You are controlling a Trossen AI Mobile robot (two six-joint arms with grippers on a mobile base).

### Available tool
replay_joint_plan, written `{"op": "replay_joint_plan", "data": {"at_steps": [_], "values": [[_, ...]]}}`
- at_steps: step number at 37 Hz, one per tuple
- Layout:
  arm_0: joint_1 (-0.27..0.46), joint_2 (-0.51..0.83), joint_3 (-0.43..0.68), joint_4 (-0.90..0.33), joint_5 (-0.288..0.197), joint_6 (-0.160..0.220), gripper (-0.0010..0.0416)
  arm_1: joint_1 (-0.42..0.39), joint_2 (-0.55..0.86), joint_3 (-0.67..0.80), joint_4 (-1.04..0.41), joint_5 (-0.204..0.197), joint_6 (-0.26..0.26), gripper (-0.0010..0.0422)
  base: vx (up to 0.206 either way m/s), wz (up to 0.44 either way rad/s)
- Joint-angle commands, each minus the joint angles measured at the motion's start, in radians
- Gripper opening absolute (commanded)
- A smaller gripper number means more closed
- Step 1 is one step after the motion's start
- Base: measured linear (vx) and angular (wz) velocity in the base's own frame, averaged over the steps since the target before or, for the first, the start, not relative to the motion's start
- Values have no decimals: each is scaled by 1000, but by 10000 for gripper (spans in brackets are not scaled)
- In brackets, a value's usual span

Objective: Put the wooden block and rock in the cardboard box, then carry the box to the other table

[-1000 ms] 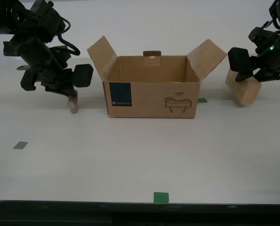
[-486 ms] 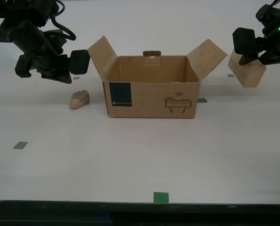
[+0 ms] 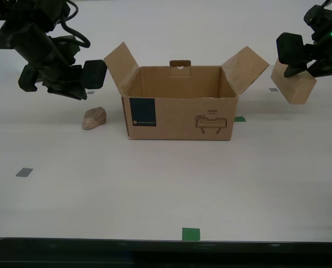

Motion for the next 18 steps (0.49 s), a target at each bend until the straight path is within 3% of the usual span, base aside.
{"op": "replay_joint_plan", "data": {"at_steps": [1, 6, 11, 18], "values": [[0, 0, 1, 3, 2, 1, -1, 2, 0, 0, -2, 3, 55, 104, 0, 0], [0, 0, 1, 4, 2, 1, -1, 4, 0, 0, -1, 2, 152, 172, 0, 0], [0, 0, 1, 3, 2, 1, -1, 10, 0, 7, -3, 3, 177, 232, 0, 0], [0, 0, 1, 4, 2, 1, -1, 14, 0, 7, -3, 3, 331, 285, 0, 0]]}}
